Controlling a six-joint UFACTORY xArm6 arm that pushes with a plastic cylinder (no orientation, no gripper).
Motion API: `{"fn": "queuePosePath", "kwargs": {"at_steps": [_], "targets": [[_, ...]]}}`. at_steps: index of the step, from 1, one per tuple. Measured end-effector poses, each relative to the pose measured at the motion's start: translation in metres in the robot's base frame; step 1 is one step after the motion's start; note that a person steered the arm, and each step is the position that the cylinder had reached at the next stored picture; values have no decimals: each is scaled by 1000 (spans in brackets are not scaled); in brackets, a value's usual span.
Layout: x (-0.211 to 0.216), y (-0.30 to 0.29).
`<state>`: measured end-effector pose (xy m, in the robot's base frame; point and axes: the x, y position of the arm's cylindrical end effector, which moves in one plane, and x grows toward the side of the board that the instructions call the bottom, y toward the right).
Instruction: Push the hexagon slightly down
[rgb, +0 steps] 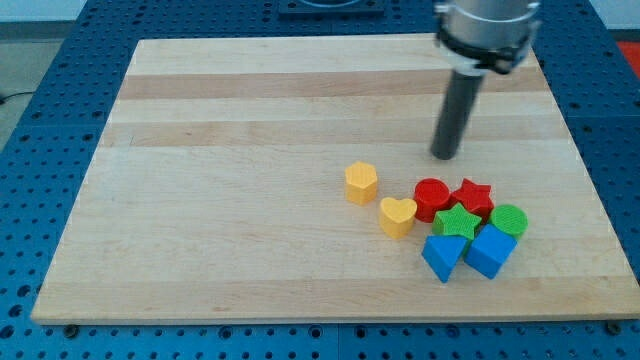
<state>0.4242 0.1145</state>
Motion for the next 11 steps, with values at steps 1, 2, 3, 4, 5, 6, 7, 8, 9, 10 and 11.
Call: {"fn": "queuePosePath", "kwargs": {"at_steps": [1,2,3,4,5,6,7,8,9,10,11], "targets": [[10,-44],[14,-71],[19,-75],[20,-109],[26,-113],[28,-118],[42,-117],[43,-138],[45,-138],[52,-120],[63,-102]]}}
